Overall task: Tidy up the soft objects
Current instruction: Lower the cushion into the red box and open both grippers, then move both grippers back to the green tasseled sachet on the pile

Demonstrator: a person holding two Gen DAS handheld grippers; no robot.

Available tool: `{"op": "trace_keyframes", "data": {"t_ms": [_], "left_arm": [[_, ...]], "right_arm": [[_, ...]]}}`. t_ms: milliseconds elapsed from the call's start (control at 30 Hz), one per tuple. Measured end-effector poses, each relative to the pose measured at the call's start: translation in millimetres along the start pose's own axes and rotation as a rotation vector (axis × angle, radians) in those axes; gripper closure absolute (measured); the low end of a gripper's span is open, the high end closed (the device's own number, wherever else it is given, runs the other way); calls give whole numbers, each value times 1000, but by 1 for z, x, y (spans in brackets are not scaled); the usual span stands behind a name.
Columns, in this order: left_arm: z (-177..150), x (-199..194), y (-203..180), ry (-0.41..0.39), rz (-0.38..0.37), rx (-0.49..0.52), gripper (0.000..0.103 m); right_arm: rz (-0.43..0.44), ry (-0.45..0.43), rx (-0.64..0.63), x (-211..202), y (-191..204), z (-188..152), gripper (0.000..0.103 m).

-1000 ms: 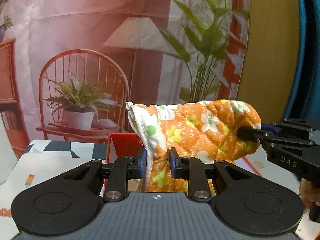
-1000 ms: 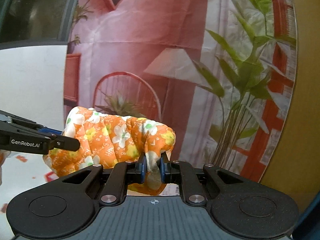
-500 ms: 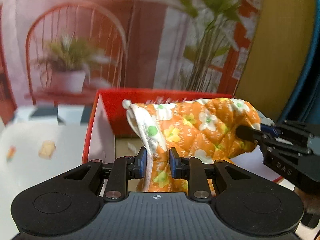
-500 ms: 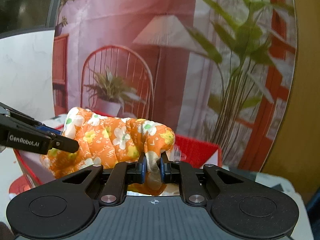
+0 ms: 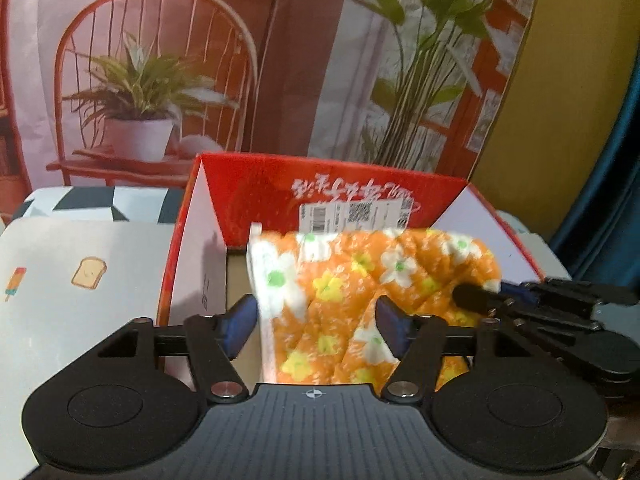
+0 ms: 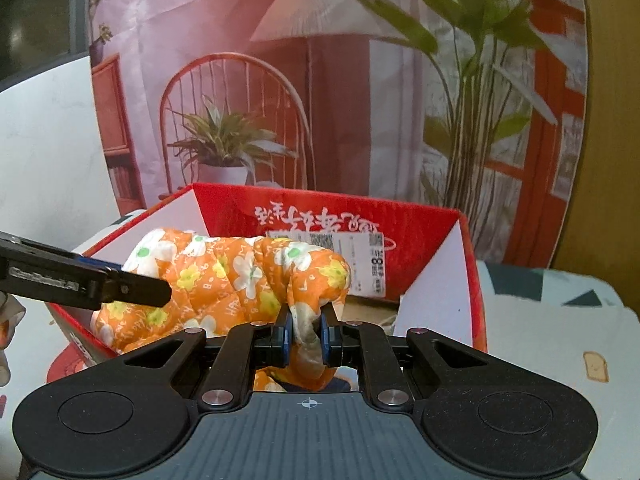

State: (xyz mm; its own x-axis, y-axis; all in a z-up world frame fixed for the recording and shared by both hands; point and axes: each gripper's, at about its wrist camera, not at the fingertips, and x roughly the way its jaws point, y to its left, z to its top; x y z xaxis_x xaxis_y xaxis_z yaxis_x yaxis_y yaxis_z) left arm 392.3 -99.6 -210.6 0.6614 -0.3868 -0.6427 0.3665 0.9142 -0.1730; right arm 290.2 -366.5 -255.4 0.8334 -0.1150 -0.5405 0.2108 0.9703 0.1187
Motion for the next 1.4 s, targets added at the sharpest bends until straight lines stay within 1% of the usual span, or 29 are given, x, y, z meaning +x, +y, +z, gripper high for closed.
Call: {"op": "trace_keyframes", "data": {"t_ms": [133, 233, 333, 467, 533, 600, 667, 767, 867, 1033, 1167, 1267, 1400], "left_arm": [[2, -9, -4, -25, 0, 17, 35], [1, -16, -6, -37, 6, 34, 35], [-3, -25, -8, -46, 9, 53, 35], [-8, -36, -11, -50, 15, 73, 35], [-11, -41, -11, -48, 21, 71, 35], [-15, -48, -12, -50, 19, 66, 35], [-19, -56, -10, -53, 15, 58, 35], [-30, -72, -9, -55, 8, 48, 35], [-44, -88, -6, -52, 10, 40, 35], [-73, -108, -3, -33, 10, 18, 35], [-98, -114, -2, 16, -1, 1, 36], [-116, -116, -3, 49, -6, -10, 36], [-134, -120, -1, 81, -9, -50, 36]], "right_arm": [[-1, 24, 45, 2, -2, -1, 90], [-21, 32, 50, 3, 0, -1, 88], [-64, -15, 51, -5, 4, 1, 79], [-91, -56, 48, -20, 4, 3, 76], [-86, -64, 45, -29, 5, 3, 75], [-79, -70, 38, -39, 7, 2, 72], [-66, -82, 32, -51, 10, -1, 62], [-43, -97, 43, -70, 14, -7, 53], [-14, -105, 61, -89, 19, -16, 51], [15, -123, 61, -118, 33, -36, 50], [40, -110, 59, -134, 46, -57, 50], [56, -60, 70, -142, 53, -76, 51], [50, 14, 101, -149, 58, -97, 51]]}}
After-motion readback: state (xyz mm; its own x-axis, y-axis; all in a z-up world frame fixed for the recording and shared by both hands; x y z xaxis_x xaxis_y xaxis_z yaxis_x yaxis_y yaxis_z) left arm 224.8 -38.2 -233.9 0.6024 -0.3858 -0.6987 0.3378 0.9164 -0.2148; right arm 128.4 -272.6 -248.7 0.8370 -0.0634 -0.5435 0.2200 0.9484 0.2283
